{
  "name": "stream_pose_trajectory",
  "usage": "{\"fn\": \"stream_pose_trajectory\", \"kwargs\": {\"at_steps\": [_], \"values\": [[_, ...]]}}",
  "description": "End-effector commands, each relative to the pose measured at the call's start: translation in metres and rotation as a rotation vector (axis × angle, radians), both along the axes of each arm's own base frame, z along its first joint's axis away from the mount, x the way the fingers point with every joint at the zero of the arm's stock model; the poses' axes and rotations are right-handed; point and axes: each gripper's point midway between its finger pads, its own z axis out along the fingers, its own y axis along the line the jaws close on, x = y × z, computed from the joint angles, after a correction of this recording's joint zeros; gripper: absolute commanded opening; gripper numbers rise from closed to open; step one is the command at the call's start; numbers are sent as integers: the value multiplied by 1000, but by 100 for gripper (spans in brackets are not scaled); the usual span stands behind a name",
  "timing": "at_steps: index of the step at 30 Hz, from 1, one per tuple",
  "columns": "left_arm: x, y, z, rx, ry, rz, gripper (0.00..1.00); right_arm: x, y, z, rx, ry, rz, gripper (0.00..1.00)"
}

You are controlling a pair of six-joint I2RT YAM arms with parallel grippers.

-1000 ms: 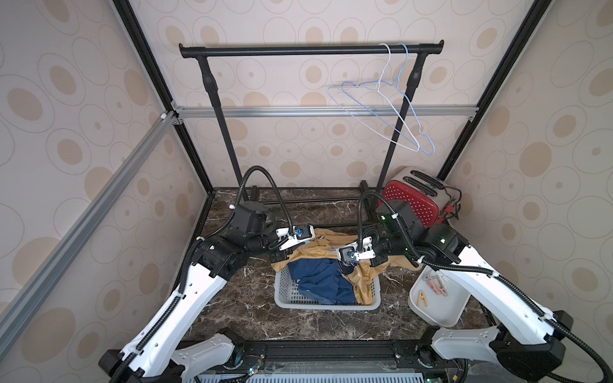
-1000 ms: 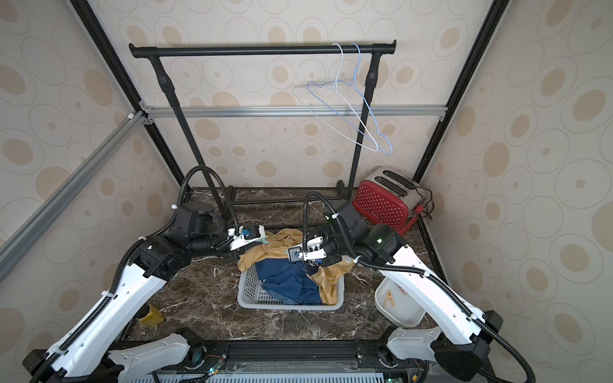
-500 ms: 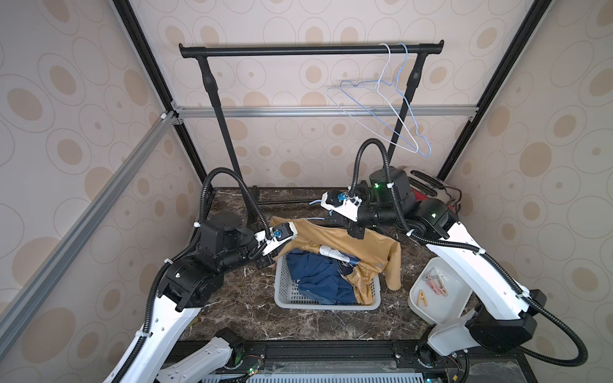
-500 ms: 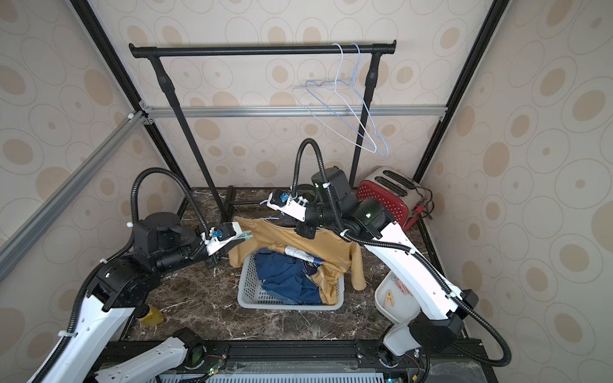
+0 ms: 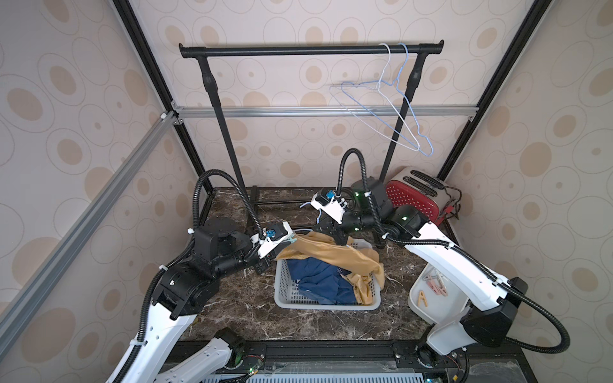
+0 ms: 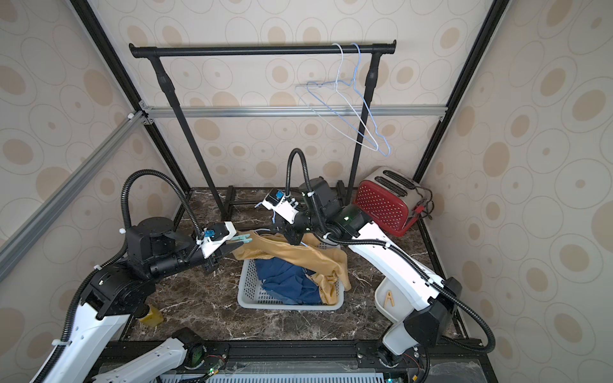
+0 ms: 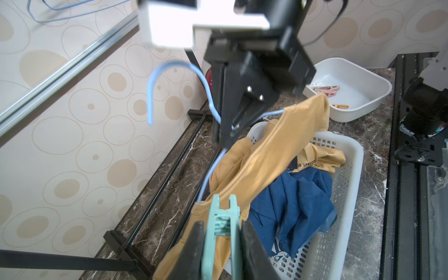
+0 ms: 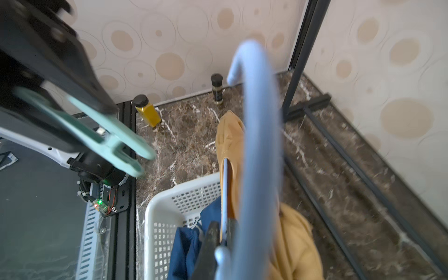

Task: Remove the clothespins securing t-shirts to the hanger
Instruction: Place the hanger in the basket, then place the clothespin in the storage box.

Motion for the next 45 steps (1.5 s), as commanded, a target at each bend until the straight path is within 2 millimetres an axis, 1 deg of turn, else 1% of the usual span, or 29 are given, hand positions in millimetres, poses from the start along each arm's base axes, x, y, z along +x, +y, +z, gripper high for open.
{"fn": "stream_pose_trajectory", "kwargs": {"at_steps": [1, 6, 9, 11, 12, 13, 14, 18, 20, 22, 24, 27, 29, 31, 32, 34, 37, 39, 40, 43, 45], "values": [[1, -3, 0, -43, 40, 6, 25, 9, -7, 4, 138, 106, -65, 0], [5, -9, -4, -82, 64, 6, 25, 18, -18, -31, 190, 214, -88, 0], [11, -12, -8, -99, 94, 16, 25, 25, -25, -56, 154, 263, -102, 0], [16, -14, -12, -112, 127, 37, 25, 29, -30, -70, 124, 284, -115, 12], [18, -15, -15, -121, 146, 48, 25, 30, -32, -74, 112, 284, -118, 16], [21, -15, -20, -126, 175, 65, 25, 32, -35, -80, 93, 280, -123, 23], [27, -17, -18, -151, 174, 81, 25, 32, -37, -85, 76, 274, -129, 28], [37, -23, -25, -204, 226, 110, 25, 32, -46, -101, 23, 276, -140, 42], [41, -25, -26, -229, 243, 127, 25, 33, -53, -108, -6, 282, -161, 48], [46, -25, -27, -247, 255, 149, 26, 34, -62, -114, -36, 277, -185, 56], [48, -25, -27, -261, 267, 161, 26, 35, -72, -117, -65, 251, -220, 59], [51, -27, -29, -286, 302, 177, 26, 37, -92, -120, -123, 160, -288, 61], [53, -29, -30, -308, 333, 191, 27, 35, -102, -120, -156, 87, -297, 62], [56, -31, -31, -336, 366, 205, 28, 37, -110, -116, -175, -17, -333, 62], [57, -32, -31, -348, 380, 211, 28, 37, -112, -114, -175, -73, -339, 62], [59, -34, -30, -379, 413, 221, 28, 31, -107, -100, -165, -249, -305, 62], [63, -38, -30, -424, 469, 243, 30, 20, -90, -74, -127, -509, -249, 62], [63, -42, -29, -444, 509, 238, 31, 14, -78, -56, -89, -608, -212, 63], [63, -44, -30, -447, 528, 232, 31, 13, -71, -46, -72, -639, -199, 63], [61, -48, -31, -451, 554, 220, 31, 8, -51, -26, -36, -687, -132, 63], [62, -48, -31, -457, 561, 219, 31, 5, -38, -16, -5, -694, -91, 63]]}}
